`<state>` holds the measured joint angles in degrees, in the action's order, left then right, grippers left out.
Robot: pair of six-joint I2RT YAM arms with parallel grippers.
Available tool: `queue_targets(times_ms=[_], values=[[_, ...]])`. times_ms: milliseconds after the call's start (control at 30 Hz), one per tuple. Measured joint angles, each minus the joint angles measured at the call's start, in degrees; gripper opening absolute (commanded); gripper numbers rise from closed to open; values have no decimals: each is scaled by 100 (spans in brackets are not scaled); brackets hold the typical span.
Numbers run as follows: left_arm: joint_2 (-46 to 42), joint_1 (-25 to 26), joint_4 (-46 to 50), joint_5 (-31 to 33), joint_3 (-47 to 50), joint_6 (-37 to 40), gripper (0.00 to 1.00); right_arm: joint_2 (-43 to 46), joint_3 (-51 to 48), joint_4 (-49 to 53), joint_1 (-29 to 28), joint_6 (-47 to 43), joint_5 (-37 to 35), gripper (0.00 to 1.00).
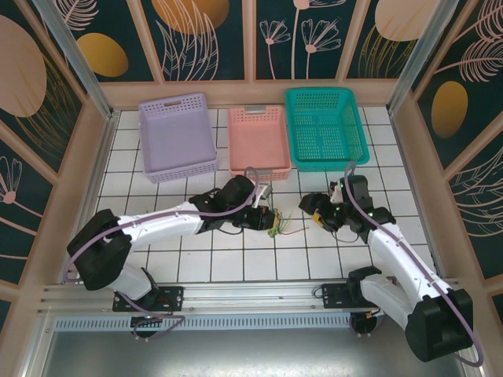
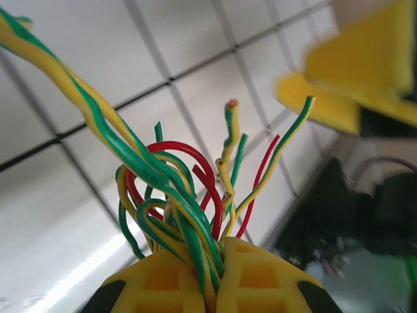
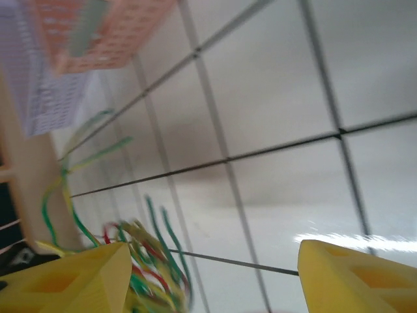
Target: Untangle the cables
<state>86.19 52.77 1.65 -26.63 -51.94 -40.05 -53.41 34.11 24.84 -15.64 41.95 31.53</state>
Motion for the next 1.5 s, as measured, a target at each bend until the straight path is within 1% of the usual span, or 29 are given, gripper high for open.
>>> queue_targets(times_ms=[100, 167, 267, 300, 367, 467, 567, 667, 800, 867, 900, 967, 1000, 1133, 1200, 1333, 1400, 1433, 1500], values=[[-304, -258, -151, -787, 0, 332, 0, -232, 273, -415, 122, -260, 765, 62], [-444, -619, -264, -1255, -24, 433, 0, -415, 356, -699, 136, -372, 1220, 59], [-391, -1172, -326, -1934, -216, 520, 0, -632, 369, -1097, 136, -415, 1867, 59], [-306, -1272, -326, -2120, -330, 538, 0, -673, 369, -1215, 136, -413, 2037, 60], [-31, -1357, -339, -2520, -629, 568, 0, -730, 369, -1491, 129, -400, 2350, 60], [280, -1346, -343, -2966, -863, 605, 0, -841, 369, -1891, 94, -356, 2592, 59], [424, -1353, -310, -3189, -946, 601, 0, -1032, 369, -2098, 24, -319, 2671, 54], [525, -1353, -260, -3300, -1051, 603, 0, -1172, 369, -2321, 11, -219, 2712, 53], [662, -1410, -210, -3414, -1189, 603, 0, -1266, 365, -2667, -22, -26, 2710, 48], [706, -1434, -184, -3451, -1211, 601, 0, -1325, 361, -2876, -83, 140, 2706, 48], [710, -1443, -164, -3462, -1215, 603, 0, -1349, 358, -2942, -116, 201, 2702, 50], [713, -1460, -87, -3482, -1237, 619, 0, -1364, 356, -2975, -175, 282, 2643, 60], [715, -1464, -44, -3484, -1257, 636, 0, -1360, 356, -2966, -184, 313, 2601, 63], [763, -1447, 33, -3497, -1362, 800, 0, -1137, 350, -2922, -247, 407, 2415, 68], [767, -1440, 31, -3515, -1399, 876, 0, -984, 350, -2876, -267, 461, 2337, 68], [769, -1410, 66, -3526, -1429, 951, 0, -944, 350, -2787, -334, 492, 2225, 64], [782, -1410, 188, -3499, -1429, 968, 0, -1025, 350, -2804, -409, 494, 2184, 59], [800, -1416, 258, -3480, -1429, 968, 0, -1078, 350, -2850, -450, 520, 2149, 52], [844, -1429, 372, -3427, -1429, 968, 0, -1161, 350, -2927, -533, 562, 2059, 31]])
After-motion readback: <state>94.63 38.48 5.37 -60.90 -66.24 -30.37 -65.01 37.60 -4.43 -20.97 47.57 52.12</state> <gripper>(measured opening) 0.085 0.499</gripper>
